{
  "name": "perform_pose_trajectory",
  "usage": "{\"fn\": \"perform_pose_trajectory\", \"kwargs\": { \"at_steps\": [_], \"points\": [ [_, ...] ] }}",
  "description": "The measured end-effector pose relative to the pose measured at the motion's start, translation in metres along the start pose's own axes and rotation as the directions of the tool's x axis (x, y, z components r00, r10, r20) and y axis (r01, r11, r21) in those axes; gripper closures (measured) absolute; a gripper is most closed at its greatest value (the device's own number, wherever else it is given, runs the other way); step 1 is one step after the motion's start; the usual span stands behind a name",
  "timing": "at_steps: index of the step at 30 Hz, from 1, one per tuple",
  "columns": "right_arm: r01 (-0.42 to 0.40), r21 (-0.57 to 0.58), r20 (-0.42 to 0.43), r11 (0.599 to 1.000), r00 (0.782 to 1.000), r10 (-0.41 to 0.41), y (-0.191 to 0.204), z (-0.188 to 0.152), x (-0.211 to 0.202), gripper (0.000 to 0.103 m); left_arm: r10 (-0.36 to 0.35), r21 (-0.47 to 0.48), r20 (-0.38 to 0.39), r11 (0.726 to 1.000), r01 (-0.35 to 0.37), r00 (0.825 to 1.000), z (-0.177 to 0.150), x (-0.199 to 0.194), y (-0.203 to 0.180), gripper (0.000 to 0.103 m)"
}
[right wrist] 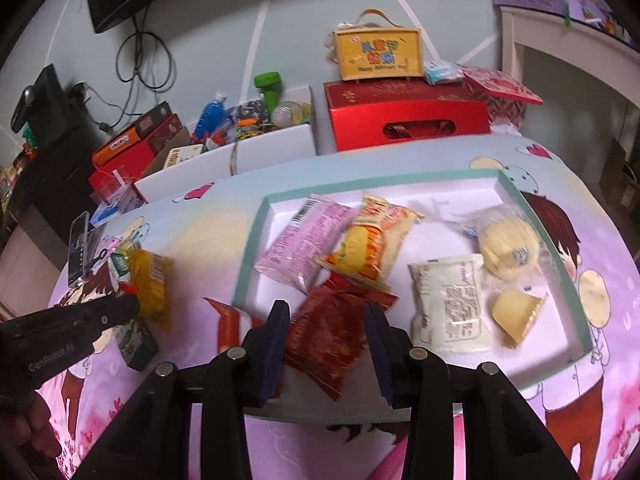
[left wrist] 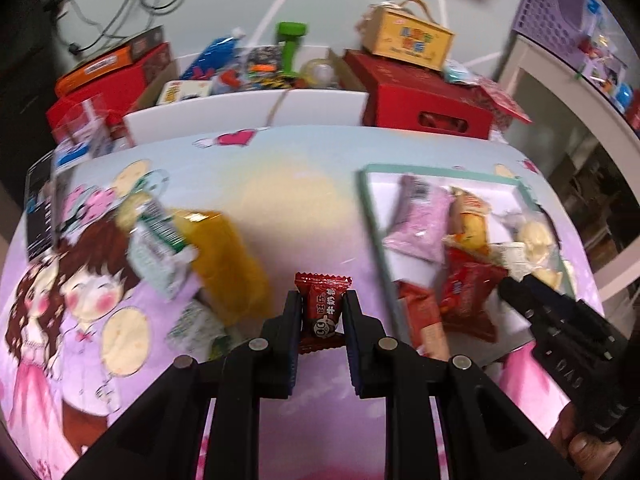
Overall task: Organize snacks
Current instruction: 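Carry the candy packet with the left tool while the right tool carries the red box into the tray, then open both tools to release the candy packet and red box in the tray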
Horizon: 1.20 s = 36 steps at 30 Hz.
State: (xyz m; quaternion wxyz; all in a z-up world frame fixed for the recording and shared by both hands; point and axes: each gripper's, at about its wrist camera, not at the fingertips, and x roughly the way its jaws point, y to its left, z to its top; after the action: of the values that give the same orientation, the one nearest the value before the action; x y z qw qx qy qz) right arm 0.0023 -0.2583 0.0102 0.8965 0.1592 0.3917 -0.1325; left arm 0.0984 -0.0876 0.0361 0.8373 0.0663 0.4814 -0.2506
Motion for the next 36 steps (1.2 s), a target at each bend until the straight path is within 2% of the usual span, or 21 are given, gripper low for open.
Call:
{"fn": "perform_pose_trajectory", "kwargs": {
  "at_steps": [6,10,16,17,20,26,28,29,30,31,32,34,36],
  "points": [
    [0.013,0.072,-0.015,0.997,1.000,-0.012,-0.028,0.002,0.001,0.061,-0.085,0.089,-0.008,0.992,0.085,0.996,0.018,0.016,-0.045,0.082],
    [0.020,0.116,-0.023,0.993,1.000,-0.017,-0.044,0.002,0.002,0.061,-0.098,0.140,-0.021,0.985,0.100,0.995,0.029,0.031,-0.070,0.082],
    [0.027,0.148,-0.033,0.989,0.999,-0.023,-0.060,0.004,0.005,0.061,-0.115,0.150,-0.057,0.981,0.122,0.992,0.031,0.050,-0.087,0.082],
    [0.027,0.155,-0.036,0.988,0.999,-0.022,-0.062,0.004,0.006,0.061,-0.114,0.155,-0.064,0.980,0.123,0.991,0.031,0.052,-0.088,0.079],
    [0.028,0.162,-0.042,0.986,0.999,-0.021,-0.064,0.003,0.007,0.061,-0.100,0.151,-0.069,0.982,0.110,0.993,0.030,0.052,-0.087,0.054],
    [0.024,0.153,-0.043,0.988,0.999,-0.018,-0.062,0.003,0.008,0.061,-0.076,0.141,-0.056,0.986,0.084,0.996,0.030,0.039,-0.079,0.052],
    [0.023,0.146,-0.051,0.989,0.999,-0.016,-0.060,0.002,0.010,0.061,-0.051,0.133,-0.041,0.989,0.056,0.998,0.030,0.031,-0.072,0.041],
    [0.024,0.141,-0.055,0.990,0.998,-0.016,-0.059,0.002,0.011,0.061,-0.029,0.125,-0.034,0.992,0.033,0.999,0.029,0.028,-0.067,0.029],
    [0.030,0.131,-0.059,0.991,0.998,-0.023,-0.057,0.001,0.012,0.060,-0.015,0.119,-0.032,0.993,0.018,0.999,0.029,0.027,-0.064,0.021],
    [0.036,0.124,-0.060,0.992,0.998,-0.029,-0.055,0.001,0.013,0.059,0.011,0.111,-0.029,0.994,-0.007,1.000,0.028,0.025,-0.058,0.020],
    [0.045,0.117,-0.063,0.992,0.997,-0.038,-0.054,0.002,0.014,0.058,0.033,0.104,-0.029,0.994,-0.030,0.999,0.027,0.024,-0.053,0.020],
    [0.051,0.110,-0.067,0.993,0.997,-0.044,-0.052,0.001,0.015,0.037,0.062,0.093,-0.040,0.994,-0.058,0.997,0.023,0.026,-0.044,0.017],
    [0.058,0.103,-0.070,0.993,0.996,-0.051,-0.051,0.001,0.017,0.033,0.085,0.070,-0.052,0.994,-0.081,0.995,0.018,0.029,-0.034,0.013]
  ]
}}
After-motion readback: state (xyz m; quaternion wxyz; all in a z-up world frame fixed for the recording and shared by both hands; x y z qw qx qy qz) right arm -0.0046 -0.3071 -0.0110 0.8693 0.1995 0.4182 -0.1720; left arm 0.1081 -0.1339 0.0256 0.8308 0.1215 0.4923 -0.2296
